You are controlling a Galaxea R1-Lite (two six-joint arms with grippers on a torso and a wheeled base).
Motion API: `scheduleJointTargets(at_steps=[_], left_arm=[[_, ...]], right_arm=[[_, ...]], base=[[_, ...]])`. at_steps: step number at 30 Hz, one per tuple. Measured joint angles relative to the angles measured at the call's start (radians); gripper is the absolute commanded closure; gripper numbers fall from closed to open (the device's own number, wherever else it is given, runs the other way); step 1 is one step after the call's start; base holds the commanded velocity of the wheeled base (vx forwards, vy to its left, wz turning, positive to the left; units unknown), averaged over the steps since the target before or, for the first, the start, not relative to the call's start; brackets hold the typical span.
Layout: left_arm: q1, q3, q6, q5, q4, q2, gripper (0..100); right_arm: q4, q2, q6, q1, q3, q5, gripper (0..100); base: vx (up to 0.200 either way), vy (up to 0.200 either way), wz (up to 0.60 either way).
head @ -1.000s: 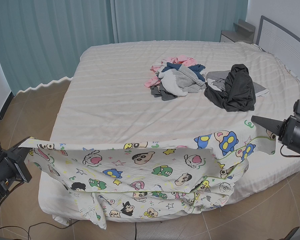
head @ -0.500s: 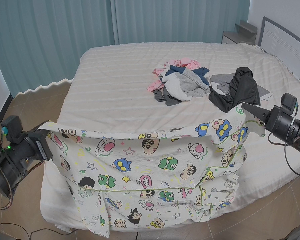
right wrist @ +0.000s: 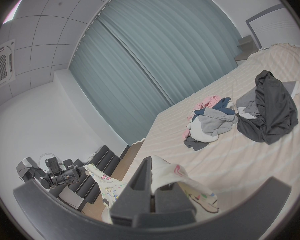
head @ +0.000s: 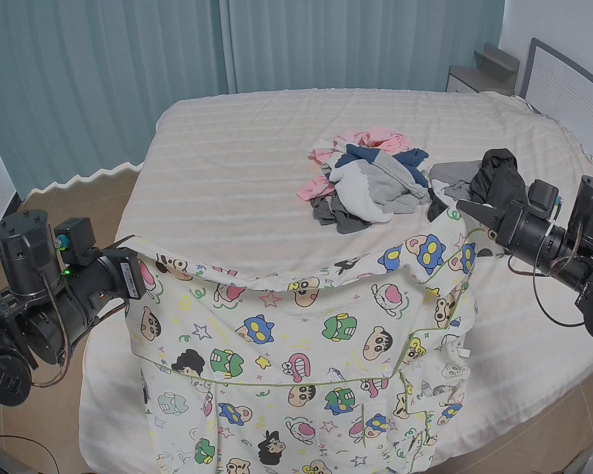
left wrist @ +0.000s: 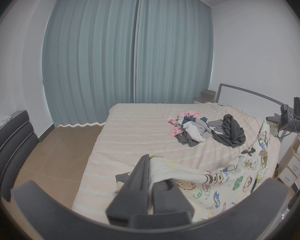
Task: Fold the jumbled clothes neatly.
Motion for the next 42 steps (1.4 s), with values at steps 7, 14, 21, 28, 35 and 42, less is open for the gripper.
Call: scheduleJointTargets(at_steps=[7,14,21,28,35,42], left_arm=[[0.002,-0.026,-0.010,0.001,-0.096,0.101,100],[0.006,-0.033,-0.037,0.001,-0.159,0.201,100],[0.019,-0.058,-0.093,0.002,-0.170,0.290,100],[0.046,-0.157,-0.178,0.005,-0.170,0.403,100],[0.093,-0.264,-0.216,0.008,-0.190,0.539,100],[0.135,-0.391,-0.276,0.018,-0.256,0.692,100]], right_arm=[[-0.027,0.072,-0.001,-0.001,-0.027,-0.001,100],[-0.097,0.164,-0.003,0.001,-0.039,-0.016,100],[-0.146,0.261,-0.002,0.005,-0.057,-0.023,100],[-0.149,0.344,-0.001,0.002,-0.128,-0.042,100],[-0.149,0.439,0.001,0.001,-0.225,-0.053,100],[-0.149,0.531,0.001,0.000,-0.312,-0.054,100]], base=[[0.057,0.000,0.00],[0.000,0.000,0.00],[0.000,0.000,0.00],[0.000,0.000,0.00],[0.000,0.000,0.00],[0.000,0.000,0.00]])
